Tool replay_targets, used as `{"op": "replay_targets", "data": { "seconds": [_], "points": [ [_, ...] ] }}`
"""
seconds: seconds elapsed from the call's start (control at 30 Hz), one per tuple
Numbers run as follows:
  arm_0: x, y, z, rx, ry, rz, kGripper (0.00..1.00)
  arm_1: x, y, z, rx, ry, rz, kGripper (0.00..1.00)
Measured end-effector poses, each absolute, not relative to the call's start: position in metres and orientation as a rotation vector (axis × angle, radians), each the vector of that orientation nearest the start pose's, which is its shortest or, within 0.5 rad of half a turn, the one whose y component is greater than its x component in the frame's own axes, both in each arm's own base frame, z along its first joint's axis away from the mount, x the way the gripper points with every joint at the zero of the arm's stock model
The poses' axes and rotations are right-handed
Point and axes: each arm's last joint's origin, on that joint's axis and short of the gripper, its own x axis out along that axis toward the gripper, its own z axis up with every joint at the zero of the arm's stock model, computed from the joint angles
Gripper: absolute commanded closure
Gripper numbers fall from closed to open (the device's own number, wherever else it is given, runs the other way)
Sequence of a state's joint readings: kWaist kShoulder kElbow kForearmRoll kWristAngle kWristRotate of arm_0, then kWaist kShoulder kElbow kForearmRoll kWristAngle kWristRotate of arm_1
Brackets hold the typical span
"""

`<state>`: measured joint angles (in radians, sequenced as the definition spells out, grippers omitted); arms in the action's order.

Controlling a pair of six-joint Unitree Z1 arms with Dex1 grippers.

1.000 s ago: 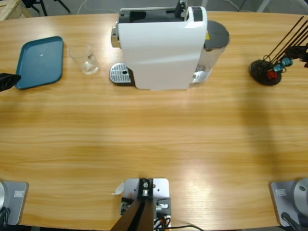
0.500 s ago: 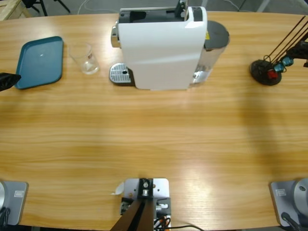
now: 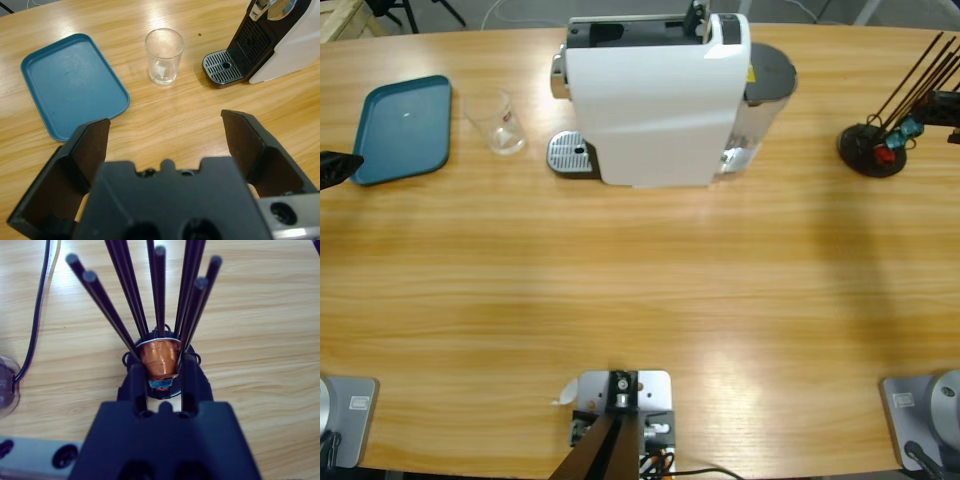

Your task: Pour coffee

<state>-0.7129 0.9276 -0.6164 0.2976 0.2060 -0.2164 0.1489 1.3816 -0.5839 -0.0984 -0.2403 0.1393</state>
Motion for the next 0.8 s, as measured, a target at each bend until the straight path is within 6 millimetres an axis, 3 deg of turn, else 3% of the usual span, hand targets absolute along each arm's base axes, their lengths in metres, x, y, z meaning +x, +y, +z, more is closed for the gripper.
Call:
{"op": "replay_targets", "data": {
  "seconds": [0.1,0.43,0.8],
  "points": [
    [0.091,-0.066,0.304,0.066,0.599,-0.427,0.05,0.218,0.021,0.263,-0.012,0.687,-0.133,1.0],
    [0.091,-0.066,0.303,0.065,0.599,-0.427,0.055,0.214,0.022,0.299,-0.025,0.636,-0.119,1.0],
    [0.092,-0.066,0.304,0.062,0.596,-0.426,0.052,0.196,0.018,0.388,-0.067,0.5,-0.142,1.0]
  ]
}}
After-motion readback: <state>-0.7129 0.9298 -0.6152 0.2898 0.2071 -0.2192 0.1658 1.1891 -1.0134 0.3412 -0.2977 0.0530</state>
